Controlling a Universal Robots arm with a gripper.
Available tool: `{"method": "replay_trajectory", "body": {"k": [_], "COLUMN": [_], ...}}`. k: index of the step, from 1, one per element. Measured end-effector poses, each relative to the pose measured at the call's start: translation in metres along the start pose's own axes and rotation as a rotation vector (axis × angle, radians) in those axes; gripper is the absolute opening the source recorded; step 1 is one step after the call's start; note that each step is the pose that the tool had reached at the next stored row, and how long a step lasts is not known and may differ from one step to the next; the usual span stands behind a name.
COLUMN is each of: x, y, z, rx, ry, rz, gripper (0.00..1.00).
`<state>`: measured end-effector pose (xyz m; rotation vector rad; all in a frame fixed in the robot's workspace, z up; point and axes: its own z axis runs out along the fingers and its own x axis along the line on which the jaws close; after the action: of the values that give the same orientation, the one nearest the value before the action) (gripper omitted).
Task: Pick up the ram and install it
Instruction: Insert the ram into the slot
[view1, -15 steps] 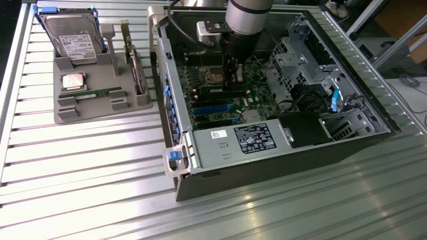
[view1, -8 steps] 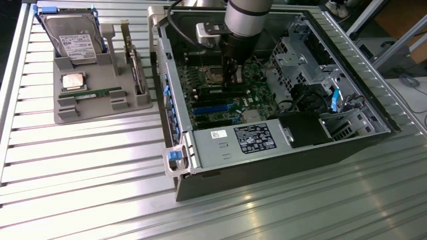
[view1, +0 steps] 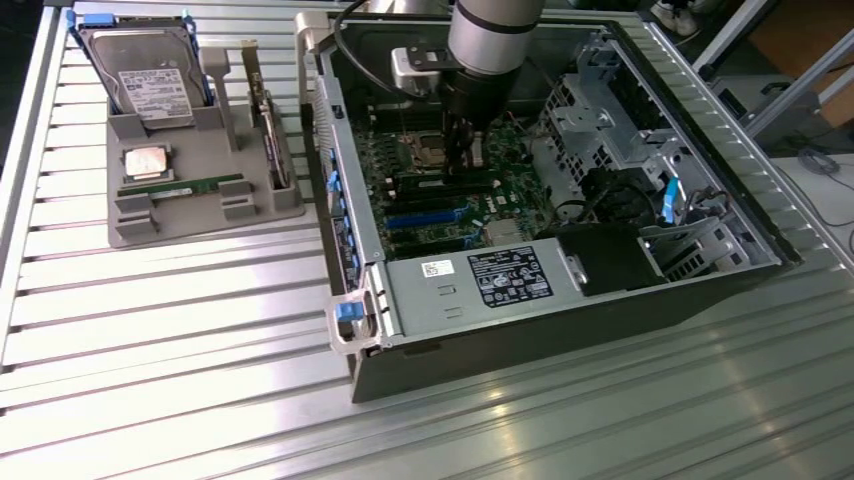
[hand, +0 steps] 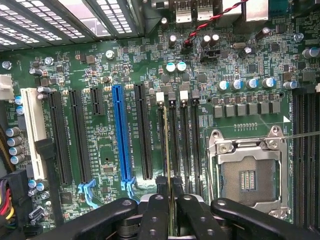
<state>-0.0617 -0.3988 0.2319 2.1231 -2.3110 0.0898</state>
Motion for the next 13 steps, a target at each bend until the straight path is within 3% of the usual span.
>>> {"method": "replay_trajectory", "body": {"k": [13], "x": [0.0003], "y": [0.0005], "z": [-0.0014], "rx": [0.0003], "ry": [-0.0003], "rz": [0.0], "gripper": [0.13]}}
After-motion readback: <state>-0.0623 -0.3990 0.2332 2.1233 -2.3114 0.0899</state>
